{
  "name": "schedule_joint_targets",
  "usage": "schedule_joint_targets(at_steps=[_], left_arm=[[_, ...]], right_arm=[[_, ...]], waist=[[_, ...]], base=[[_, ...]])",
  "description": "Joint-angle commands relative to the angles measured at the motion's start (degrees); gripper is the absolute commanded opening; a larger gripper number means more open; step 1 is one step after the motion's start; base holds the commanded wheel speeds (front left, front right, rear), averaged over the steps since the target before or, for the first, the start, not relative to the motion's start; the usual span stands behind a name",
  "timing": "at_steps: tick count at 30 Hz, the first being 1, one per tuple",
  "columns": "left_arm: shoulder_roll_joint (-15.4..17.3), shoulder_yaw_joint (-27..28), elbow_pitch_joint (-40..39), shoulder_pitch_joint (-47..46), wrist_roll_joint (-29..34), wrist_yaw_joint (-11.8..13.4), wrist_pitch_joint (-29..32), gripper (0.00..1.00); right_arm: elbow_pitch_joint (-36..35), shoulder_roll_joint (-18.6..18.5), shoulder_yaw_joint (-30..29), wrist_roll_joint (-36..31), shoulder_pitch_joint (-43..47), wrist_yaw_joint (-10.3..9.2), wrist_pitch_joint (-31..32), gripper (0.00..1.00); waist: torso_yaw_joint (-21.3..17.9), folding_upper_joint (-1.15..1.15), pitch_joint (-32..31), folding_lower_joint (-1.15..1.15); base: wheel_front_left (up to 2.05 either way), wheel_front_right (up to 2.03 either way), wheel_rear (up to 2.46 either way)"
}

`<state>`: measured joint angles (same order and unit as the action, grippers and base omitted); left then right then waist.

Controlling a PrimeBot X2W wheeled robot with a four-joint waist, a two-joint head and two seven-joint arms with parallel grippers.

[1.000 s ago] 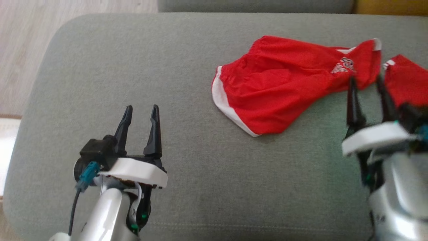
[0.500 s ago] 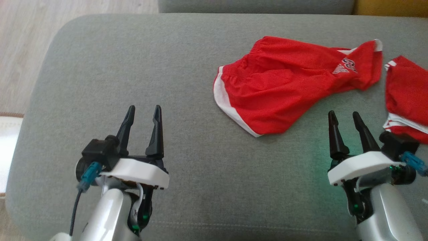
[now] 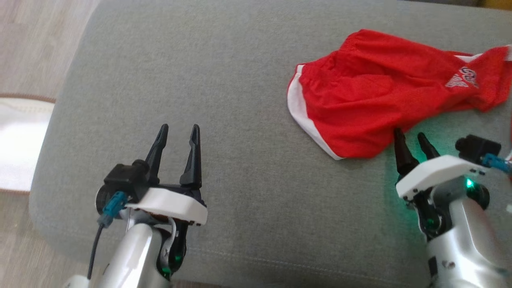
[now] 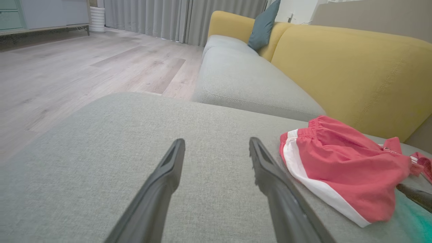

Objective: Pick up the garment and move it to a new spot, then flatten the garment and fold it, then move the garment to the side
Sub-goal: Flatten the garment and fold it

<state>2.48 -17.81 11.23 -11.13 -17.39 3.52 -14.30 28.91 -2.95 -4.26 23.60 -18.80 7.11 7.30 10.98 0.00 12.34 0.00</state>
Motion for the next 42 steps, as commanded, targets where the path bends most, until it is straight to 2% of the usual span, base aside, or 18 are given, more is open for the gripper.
schedule_joint_targets(at_steps=[1, 3, 4, 5, 11, 17, 23, 24, 28, 31, 33, 34, 35, 36, 42], left_arm=[[0.40, 1.52, -1.77, -2.74, -0.40, 0.00, -0.70, 1.00], [0.40, 1.41, -1.69, -2.88, -0.45, 0.05, -0.70, 1.00], [0.40, 1.40, -1.65, -2.91, -0.44, 0.06, -0.70, 1.00], [0.40, 1.39, -1.61, -2.92, -0.42, 0.07, -0.70, 1.00], [0.40, 2.02, -1.18, -2.53, 0.01, 0.24, -0.70, 1.00], [0.40, 2.53, -1.13, -1.40, 0.13, 0.03, -0.70, 1.00], [0.40, 2.25, -1.26, -0.03, -0.27, 0.17, -0.70, 1.00], [0.40, 2.25, -1.26, -0.03, -0.27, 0.17, -0.70, 1.00], [0.40, 1.62, -1.53, 0.21, -0.63, 0.39, -0.70, 1.00], [0.40, 1.01, -1.66, 0.11, -1.06, 0.40, -0.70, 1.00], [0.40, 0.63, -1.65, -0.10, -1.34, 0.45, -0.70, 1.00], [0.40, 0.51, -1.69, -0.26, -1.46, 0.52, -0.70, 1.00], [0.40, 0.50, -1.72, -0.40, -1.53, 0.58, -0.70, 1.00], [0.40, 0.46, -1.75, -0.56, -1.58, 0.60, -0.70, 1.00], [0.40, 1.10, -2.18, -1.11, -1.60, 0.82, -0.70, 1.00]], right_arm=[[-0.90, 0.06, 1.27, 0.41, -2.84, 0.37, 0.17, 1.00], [0.39, 0.06, 1.62, 0.98, -4.13, 0.37, 0.15, 1.00], [0.92, 0.06, 1.74, 0.86, -4.72, 0.37, -0.12, 0.32], [1.37, 0.06, 1.80, 0.60, -5.21, 0.37, -0.51, 0.00], [2.17, -0.25, 1.05, -2.23, -6.25, 0.37, -3.06, 0.00], [-2.03, -1.59, -1.63, -5.69, -3.50, 0.37, -2.63, 0.00], [-12.61, -3.72, -5.28, -11.32, 1.39, 0.37, 3.25, 0.00], [-12.61, -3.72, -5.28, -11.32, 1.39, 0.37, 3.25, 0.00], [-20.87, -4.63, -6.17, -15.87, 2.77, 0.37, 8.49, 0.00], [-24.32, -3.28, -6.37, -16.70, 2.38, 0.37, 11.84, 0.00], [-25.54, -2.56, -4.54, -16.26, 2.25, 0.37, 12.53, 0.00], [-25.85, -2.13, -3.81, -15.38, 2.25, 0.37, 12.39, 0.26], [-26.07, -1.86, -3.20, -14.84, 2.22, 0.37, 11.70, 0.76], [-26.26, -1.70, -2.61, -14.71, 2.25, 0.37, 10.62, 1.00], [-26.35, -2.00, 2.99, -14.47, 3.18, 0.37, -0.11, 1.00]], waist=[[0.95, 0.00, 0.89, 0.00], [1.32, 0.00, 1.13, 0.00], [1.42, 0.00, 1.18, 0.00], [1.49, 0.00, 1.17, 0.00], [0.45, 0.00, -0.19, 0.00], [-2.23, 0.00, -3.03, 0.00], [-4.34, 0.00, -5.83, 0.00], [-4.34, 0.00, -5.83, 0.00], [-4.26, 0.00, -6.19, 0.00], [-3.34, 0.00, -5.87, 0.00], [-2.43, 0.00, -5.43, 0.00], [-1.97, 0.00, -5.20, 0.00], [-1.63, 0.00, -5.01, 0.00], [-1.22, 0.00, -4.76, 0.00], [-0.35, 0.00, -4.32, 0.00]], base=[[0.00, 0.00, 0.00], [0.00, 0.00, 0.00], [0.00, 0.00, 0.00], [0.00, 0.00, 0.00], [0.00, 0.00, 0.00], [0.00, 0.00, 0.00], [0.00, 0.00, 0.00], [0.00, 0.00, 0.00], [0.00, 0.00, 0.00], [0.00, 0.00, 0.00], [0.00, 0.00, 0.00], [0.00, 0.00, 0.00], [0.00, 0.00, 0.00], [0.00, 0.00, 0.00], [0.00, 0.00, 0.00]])
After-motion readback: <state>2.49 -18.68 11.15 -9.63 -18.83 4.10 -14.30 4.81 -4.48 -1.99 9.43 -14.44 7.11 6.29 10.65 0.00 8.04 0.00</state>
